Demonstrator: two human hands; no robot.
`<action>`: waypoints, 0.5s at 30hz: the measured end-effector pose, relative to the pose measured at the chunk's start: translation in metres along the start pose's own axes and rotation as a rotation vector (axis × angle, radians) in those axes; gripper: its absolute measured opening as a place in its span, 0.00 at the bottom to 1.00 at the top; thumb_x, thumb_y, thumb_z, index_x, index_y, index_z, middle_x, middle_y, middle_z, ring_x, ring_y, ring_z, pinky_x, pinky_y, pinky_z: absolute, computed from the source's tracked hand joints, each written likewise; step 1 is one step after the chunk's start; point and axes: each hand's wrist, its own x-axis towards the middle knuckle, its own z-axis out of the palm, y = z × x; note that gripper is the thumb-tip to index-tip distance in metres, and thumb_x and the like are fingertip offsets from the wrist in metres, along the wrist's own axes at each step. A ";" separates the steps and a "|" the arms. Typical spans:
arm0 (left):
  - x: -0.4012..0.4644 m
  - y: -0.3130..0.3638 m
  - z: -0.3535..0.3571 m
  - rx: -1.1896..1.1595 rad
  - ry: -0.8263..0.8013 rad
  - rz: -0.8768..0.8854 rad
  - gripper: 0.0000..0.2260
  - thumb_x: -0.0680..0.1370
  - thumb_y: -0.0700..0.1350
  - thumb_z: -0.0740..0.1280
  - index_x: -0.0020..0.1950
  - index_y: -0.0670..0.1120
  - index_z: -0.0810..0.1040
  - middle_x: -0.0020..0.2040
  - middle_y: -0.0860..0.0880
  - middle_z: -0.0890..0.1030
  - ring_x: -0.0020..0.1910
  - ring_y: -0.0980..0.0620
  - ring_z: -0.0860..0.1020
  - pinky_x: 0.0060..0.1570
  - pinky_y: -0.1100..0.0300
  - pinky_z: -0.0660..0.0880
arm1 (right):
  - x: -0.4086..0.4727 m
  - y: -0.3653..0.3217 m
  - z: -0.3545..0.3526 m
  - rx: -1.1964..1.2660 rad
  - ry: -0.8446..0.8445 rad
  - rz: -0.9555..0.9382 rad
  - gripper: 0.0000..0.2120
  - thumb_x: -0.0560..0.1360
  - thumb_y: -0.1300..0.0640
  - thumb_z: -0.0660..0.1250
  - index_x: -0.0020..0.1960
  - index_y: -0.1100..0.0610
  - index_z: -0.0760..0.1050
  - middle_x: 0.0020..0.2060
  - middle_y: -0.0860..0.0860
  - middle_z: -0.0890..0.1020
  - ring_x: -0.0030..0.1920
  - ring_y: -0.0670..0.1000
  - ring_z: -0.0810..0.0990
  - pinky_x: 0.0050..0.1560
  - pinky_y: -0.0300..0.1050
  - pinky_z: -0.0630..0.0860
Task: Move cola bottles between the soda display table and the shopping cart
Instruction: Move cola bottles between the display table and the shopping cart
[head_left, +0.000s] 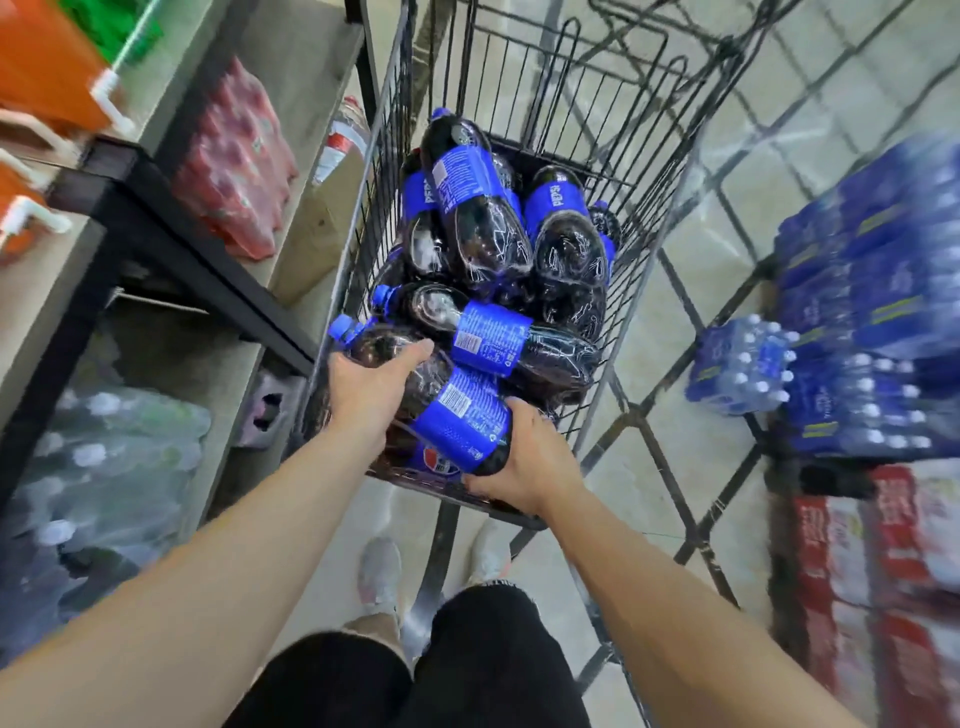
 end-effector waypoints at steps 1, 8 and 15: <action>-0.010 0.014 -0.002 0.028 -0.015 0.035 0.47 0.48 0.66 0.86 0.62 0.51 0.77 0.53 0.51 0.87 0.53 0.49 0.86 0.60 0.43 0.82 | -0.005 -0.006 -0.004 0.011 0.036 -0.003 0.50 0.58 0.35 0.77 0.73 0.54 0.64 0.63 0.53 0.76 0.63 0.57 0.76 0.62 0.54 0.76; -0.079 0.074 -0.034 0.154 -0.103 0.263 0.36 0.66 0.59 0.85 0.66 0.47 0.72 0.52 0.55 0.79 0.56 0.51 0.79 0.60 0.57 0.74 | -0.063 -0.043 -0.034 0.028 0.266 -0.027 0.53 0.59 0.37 0.79 0.77 0.55 0.64 0.65 0.52 0.75 0.65 0.55 0.73 0.66 0.51 0.72; -0.157 0.105 -0.066 0.194 -0.200 0.413 0.27 0.67 0.58 0.84 0.57 0.51 0.73 0.49 0.58 0.80 0.54 0.53 0.80 0.61 0.56 0.76 | -0.138 -0.067 -0.061 0.044 0.416 -0.012 0.50 0.57 0.31 0.74 0.73 0.52 0.67 0.62 0.50 0.78 0.62 0.53 0.76 0.62 0.51 0.75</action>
